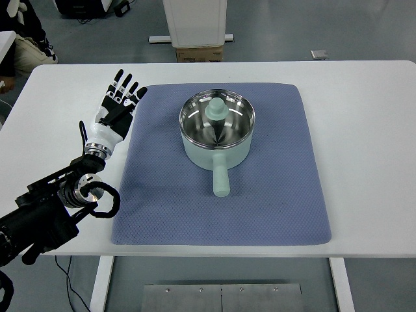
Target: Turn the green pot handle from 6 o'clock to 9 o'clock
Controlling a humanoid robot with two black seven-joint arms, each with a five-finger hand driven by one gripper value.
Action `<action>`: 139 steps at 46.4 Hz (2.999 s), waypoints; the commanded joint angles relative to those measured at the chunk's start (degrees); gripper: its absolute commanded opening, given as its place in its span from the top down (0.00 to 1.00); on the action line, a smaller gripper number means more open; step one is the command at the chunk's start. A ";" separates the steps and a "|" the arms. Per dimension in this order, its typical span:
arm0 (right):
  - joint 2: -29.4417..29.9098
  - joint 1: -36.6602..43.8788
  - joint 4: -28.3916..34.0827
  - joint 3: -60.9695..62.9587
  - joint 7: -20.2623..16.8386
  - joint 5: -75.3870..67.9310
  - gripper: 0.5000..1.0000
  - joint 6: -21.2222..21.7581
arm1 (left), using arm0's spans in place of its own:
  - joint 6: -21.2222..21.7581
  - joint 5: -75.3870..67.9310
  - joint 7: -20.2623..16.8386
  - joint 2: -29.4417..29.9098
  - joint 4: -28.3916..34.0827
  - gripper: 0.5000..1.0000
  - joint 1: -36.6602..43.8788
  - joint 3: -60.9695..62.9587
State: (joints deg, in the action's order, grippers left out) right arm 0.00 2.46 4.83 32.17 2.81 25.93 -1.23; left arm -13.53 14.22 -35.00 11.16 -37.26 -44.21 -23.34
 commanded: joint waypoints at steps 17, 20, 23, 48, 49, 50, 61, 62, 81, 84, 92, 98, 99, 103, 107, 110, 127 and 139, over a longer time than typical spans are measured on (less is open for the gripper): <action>0.00 0.00 0.00 0.00 0.00 0.00 0.00 0.00 | 0.08 -0.16 0.00 0.00 0.00 0.00 0.00 -0.04; 0.00 0.00 0.00 0.00 0.00 0.00 0.00 0.00 | 0.08 -0.16 0.00 0.00 0.00 0.00 0.00 -0.21; 0.00 0.00 0.00 0.00 0.00 0.00 0.00 0.00 | 0.09 -0.16 0.00 0.00 0.00 0.00 0.00 -0.30; 0.00 0.00 0.00 0.00 0.00 0.00 0.00 0.00 | 0.17 -0.42 0.00 1.67 0.00 0.00 -0.79 -1.27; 0.00 0.00 0.00 0.00 0.00 0.00 0.00 0.00 | 0.17 -0.42 0.00 1.84 0.00 0.00 -0.79 -1.53; 0.00 0.00 0.00 0.00 0.00 0.00 0.00 0.00 | 0.09 -0.42 0.00 1.93 0.00 0.00 -0.79 -1.79; 0.00 0.00 0.00 0.00 0.00 0.00 0.00 0.00 | -0.18 -1.74 0.00 3.25 -0.09 0.00 -1.23 -2.32; 0.00 0.00 0.00 0.00 0.00 0.00 0.00 0.00 | -0.18 -2.09 0.00 3.34 -0.09 0.00 -1.32 -2.32; 0.00 0.00 0.00 0.00 0.00 0.00 0.00 0.00 | -0.18 -2.89 0.00 3.60 -0.44 0.00 -1.32 -2.32; 0.00 0.00 0.00 0.00 0.00 0.00 0.00 0.00 | -0.27 -3.06 0.00 3.69 -0.53 0.00 -1.41 -2.32; 0.00 0.00 0.00 0.00 0.00 0.00 0.00 0.00 | -1.85 -3.06 0.00 5.97 -2.55 0.00 -2.02 -2.32; 0.00 0.00 0.00 0.00 0.00 0.00 0.00 0.00 | -2.20 -3.50 0.00 7.73 -4.83 0.00 -2.99 -2.24; 0.00 0.00 0.00 0.00 0.00 0.00 0.00 0.00 | -2.20 -3.67 0.00 7.99 -5.18 0.00 -3.08 -2.24; 0.00 0.00 0.00 0.00 0.00 0.00 0.00 0.00 | -2.20 -4.29 0.00 9.14 -6.50 0.00 -3.51 -2.32; 0.00 0.00 0.00 0.00 0.00 0.00 0.00 0.00 | -2.20 -5.34 0.00 10.28 -8.17 0.00 -4.30 -2.32; 0.00 0.00 0.00 0.00 0.00 0.00 0.00 0.00 | -2.20 -6.66 0.00 10.81 -9.14 0.00 -4.66 -2.32; 0.00 0.00 0.00 0.00 0.00 0.00 0.00 0.00 | -2.29 -15.27 0.00 13.53 -13.18 0.00 -6.85 -2.32; 0.00 0.00 0.00 0.00 0.00 0.00 0.00 0.00 | -2.46 -20.46 0.00 13.62 -13.45 0.00 -10.10 -2.41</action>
State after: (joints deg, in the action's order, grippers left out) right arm 0.00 2.46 4.83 32.17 2.81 25.93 -1.23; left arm -15.83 -5.34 -35.00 24.86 -50.73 -53.44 -25.76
